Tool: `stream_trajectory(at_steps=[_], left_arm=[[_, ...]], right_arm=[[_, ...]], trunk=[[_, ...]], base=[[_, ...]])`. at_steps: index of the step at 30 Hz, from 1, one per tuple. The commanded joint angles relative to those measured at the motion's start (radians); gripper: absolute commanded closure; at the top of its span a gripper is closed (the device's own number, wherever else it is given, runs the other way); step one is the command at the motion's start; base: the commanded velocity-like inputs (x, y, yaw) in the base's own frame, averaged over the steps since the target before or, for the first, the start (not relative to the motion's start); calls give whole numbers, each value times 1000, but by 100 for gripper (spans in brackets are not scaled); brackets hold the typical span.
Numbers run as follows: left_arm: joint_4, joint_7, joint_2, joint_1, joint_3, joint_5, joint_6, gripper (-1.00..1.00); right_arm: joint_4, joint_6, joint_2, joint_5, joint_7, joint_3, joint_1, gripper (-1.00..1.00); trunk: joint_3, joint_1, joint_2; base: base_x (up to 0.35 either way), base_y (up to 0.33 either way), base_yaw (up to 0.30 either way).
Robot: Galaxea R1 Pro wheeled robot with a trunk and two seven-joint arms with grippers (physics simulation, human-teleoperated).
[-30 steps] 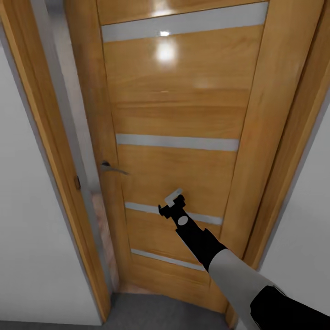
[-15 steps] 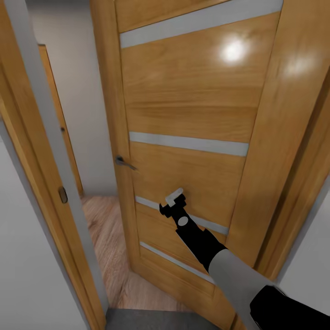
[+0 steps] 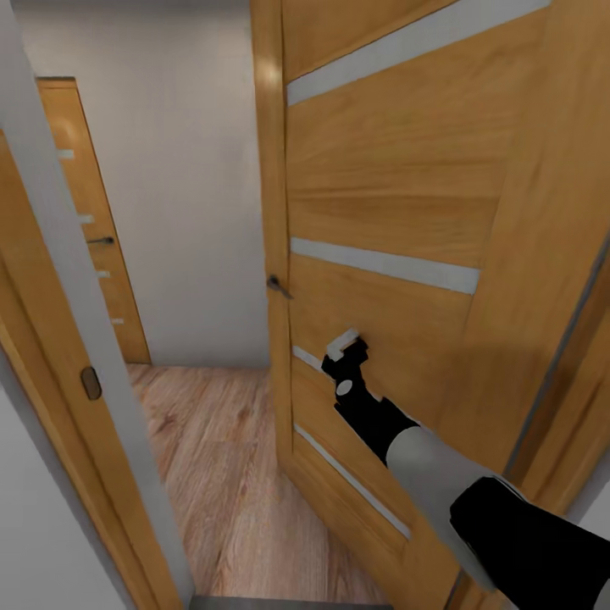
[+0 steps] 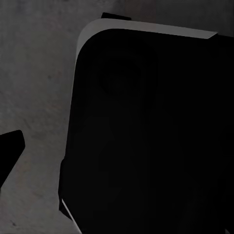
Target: Move the two storage containers from the living room to the garage. In the garage, place one container on the floor and stack the other container on top of it (either order is fine).
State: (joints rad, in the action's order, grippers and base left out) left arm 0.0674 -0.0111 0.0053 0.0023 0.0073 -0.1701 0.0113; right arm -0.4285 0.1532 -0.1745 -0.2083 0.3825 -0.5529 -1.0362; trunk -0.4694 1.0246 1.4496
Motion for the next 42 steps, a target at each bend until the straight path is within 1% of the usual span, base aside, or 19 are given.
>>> stream_trajectory(at_steps=[1, 3, 6, 11, 16, 22, 24, 25, 27, 32, 35, 38, 42], left_arm=[[2, -1, 0, 1, 0, -6, 1, -100], [2, -1, 1, 1, 0, -6, 1, -100], [2, -1, 1, 1, 0, -7, 1, -100], [2, -1, 1, 1, 0, -6, 1, -100], [2, -1, 1, 1, 0, -7, 1, -100], [2, -1, 1, 1, 0, -6, 1, -100], [2, -1, 0, 1, 1, -6, 2, -100], [2, -1, 0, 0, 1, -6, 2, -100], [2, -1, 0, 0, 1, -6, 2, -100], [2, -1, 1, 1, 2, -6, 2, -100], [2, -1, 0, 0, 2, -6, 2, -100], [2, -1, 1, 0, 2, -6, 3, -100], [2, -1, 1, 1, 1, -6, 2, -100]], right_arm=[[-8, 12, 0, -24, 29, -1, -3, -100], [-41, 7, 0, -23, 41, -1, -3, -100], [-61, 2, 0, -21, 33, -2, -4, -100], [-123, -7, 0, -21, 30, -5, 1, -100], [-125, -37, 0, -20, 27, -8, 2, -100], [-124, -40, 0, -19, 17, -12, 2, -100], [-125, -39, 0, -19, -4, -20, 2, -100], [-125, -38, 0, -19, -35, -35, 2, -100], [-125, -37, 0, -19, -67, -45, 2, -100], [-125, -36, 0, -17, -126, -55, 2, -100], [-125, -38, 0, -18, -136, -57, 2, -100], [-126, -46, 0, -18, -141, -73, 3, -100], [-131, -51, 0, -18, -147, -105, 5, -100]], trunk=[[-1, 0, 0], [-1, 0, 0], [-1, 0, 0], [-1, 0, 0], [-1, 0, 0], [-1, 0, 0], [-1, 0, 0], [-1, 0, 0], [-1, 0, 0], [-1, 0, 0], [-1, 0, 0], [-1, 0, 0], [-1, 0, 0]], base=[[195, 0, 0], [170, 0, 0], [93, 0, 0], [15, 0, 0], [2, 0, 0], [0, 0, 0], [0, 0, 0], [0, 0, 0], [0, 0, 0], [0, 0, 0], [0, 0, 0], [0, 0, 0], [0, 0, 0]])
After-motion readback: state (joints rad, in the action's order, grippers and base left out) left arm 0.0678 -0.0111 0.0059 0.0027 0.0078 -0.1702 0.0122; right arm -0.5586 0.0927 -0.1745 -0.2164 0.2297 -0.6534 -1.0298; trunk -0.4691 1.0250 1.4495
